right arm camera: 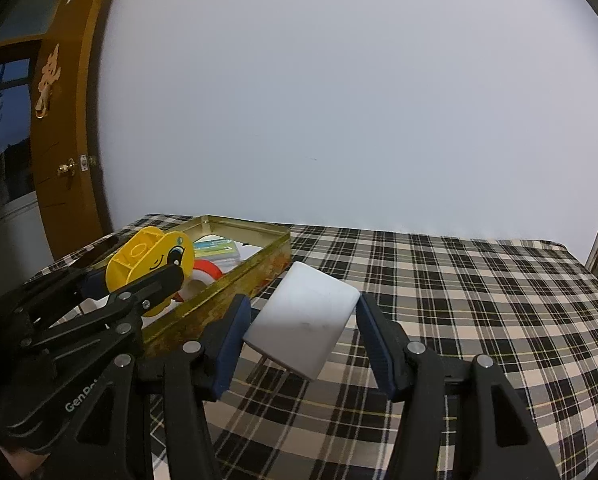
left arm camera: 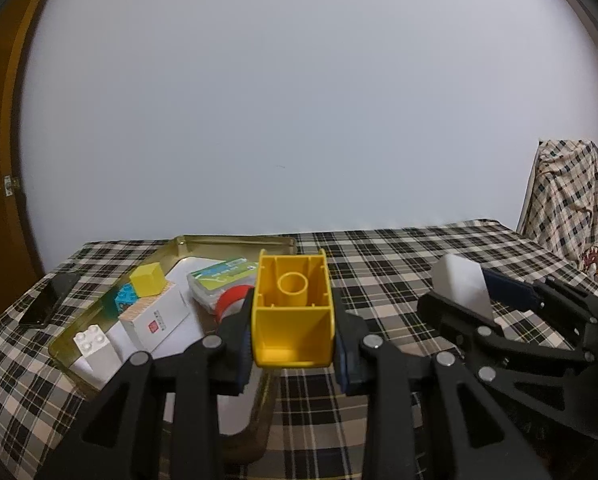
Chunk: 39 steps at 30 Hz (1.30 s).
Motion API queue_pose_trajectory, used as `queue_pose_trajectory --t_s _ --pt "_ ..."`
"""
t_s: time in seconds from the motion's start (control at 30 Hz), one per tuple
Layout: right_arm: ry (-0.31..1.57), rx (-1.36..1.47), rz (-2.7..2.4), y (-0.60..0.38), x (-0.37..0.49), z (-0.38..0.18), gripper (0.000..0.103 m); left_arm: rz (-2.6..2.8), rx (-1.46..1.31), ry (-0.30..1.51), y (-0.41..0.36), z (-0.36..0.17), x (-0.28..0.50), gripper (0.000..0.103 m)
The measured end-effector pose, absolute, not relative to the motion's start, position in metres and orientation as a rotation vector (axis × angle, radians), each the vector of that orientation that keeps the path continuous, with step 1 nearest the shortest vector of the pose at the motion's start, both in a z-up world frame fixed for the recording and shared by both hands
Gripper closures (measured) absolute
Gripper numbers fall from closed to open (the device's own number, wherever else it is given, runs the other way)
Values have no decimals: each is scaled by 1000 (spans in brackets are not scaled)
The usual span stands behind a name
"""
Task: Organize rigid objects
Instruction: 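Bring the yellow brick over the tray while the right gripper brings the plug over it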
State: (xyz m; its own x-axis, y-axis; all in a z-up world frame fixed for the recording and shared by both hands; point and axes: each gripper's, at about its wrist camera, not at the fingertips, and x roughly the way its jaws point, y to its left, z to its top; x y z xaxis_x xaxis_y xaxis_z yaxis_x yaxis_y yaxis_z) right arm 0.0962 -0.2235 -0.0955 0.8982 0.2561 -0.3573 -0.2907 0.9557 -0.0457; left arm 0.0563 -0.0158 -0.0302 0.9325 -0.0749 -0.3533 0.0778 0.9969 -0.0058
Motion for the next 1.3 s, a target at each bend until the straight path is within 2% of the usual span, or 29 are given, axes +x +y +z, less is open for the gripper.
queue_pose_trajectory --t_s 1.3 --pt "362 -159 406 -147 96 -102 45 68 -37 368 58 -31 49 72"
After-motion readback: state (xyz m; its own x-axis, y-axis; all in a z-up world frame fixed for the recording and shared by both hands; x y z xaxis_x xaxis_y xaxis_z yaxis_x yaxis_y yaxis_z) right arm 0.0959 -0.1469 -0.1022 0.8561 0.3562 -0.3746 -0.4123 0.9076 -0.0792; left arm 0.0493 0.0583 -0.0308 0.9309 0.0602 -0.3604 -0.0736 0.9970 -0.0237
